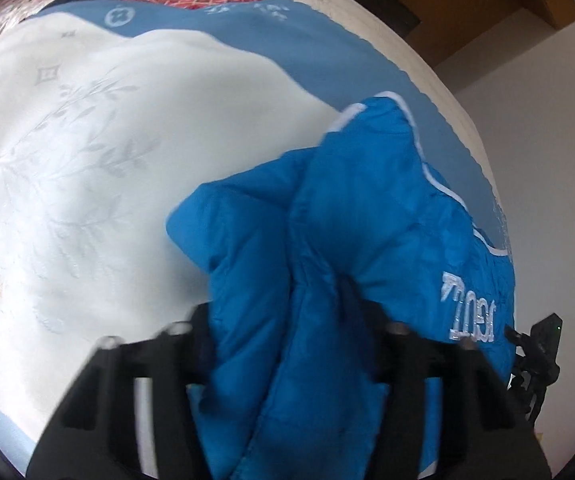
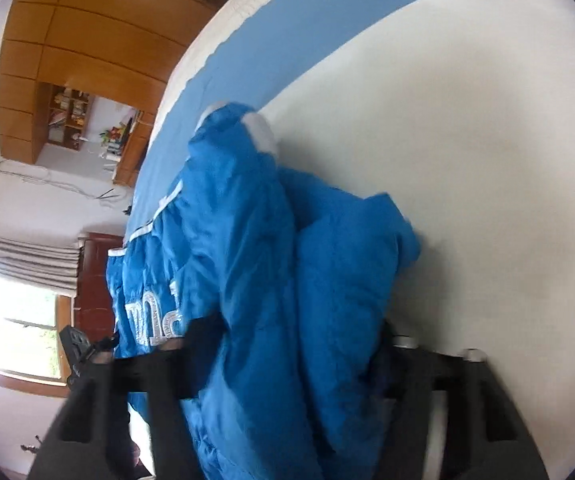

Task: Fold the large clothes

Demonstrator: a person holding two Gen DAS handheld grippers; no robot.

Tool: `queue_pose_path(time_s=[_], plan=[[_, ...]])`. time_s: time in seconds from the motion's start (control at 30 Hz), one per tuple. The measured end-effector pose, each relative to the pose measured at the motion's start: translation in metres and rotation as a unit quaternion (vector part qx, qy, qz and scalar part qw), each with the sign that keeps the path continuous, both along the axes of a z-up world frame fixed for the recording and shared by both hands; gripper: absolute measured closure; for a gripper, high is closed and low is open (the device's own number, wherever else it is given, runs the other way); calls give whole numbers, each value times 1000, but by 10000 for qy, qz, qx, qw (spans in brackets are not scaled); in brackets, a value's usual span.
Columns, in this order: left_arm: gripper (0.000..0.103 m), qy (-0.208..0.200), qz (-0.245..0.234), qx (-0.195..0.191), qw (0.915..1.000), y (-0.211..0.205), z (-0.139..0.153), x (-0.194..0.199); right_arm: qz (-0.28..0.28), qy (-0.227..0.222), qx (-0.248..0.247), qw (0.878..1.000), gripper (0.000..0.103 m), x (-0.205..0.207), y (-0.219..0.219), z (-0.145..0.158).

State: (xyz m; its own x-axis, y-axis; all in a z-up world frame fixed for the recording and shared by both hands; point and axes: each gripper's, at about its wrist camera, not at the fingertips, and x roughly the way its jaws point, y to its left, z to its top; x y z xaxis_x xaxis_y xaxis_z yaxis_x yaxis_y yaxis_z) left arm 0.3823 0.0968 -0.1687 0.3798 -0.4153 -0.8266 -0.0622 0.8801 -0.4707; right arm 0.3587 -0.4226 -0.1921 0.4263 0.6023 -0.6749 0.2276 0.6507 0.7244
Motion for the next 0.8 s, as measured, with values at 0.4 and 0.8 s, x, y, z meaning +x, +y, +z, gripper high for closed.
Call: queue_pose_path(time_s=[0.4,0.8], plan=[[89,-679,-229,-19,9974,-2,78,-42,374,-626,334,9968,87,-56,16,89],[90,-789,-181,148,9966,65,138,-166,999,-737,466,9912,87,-154,77,140]])
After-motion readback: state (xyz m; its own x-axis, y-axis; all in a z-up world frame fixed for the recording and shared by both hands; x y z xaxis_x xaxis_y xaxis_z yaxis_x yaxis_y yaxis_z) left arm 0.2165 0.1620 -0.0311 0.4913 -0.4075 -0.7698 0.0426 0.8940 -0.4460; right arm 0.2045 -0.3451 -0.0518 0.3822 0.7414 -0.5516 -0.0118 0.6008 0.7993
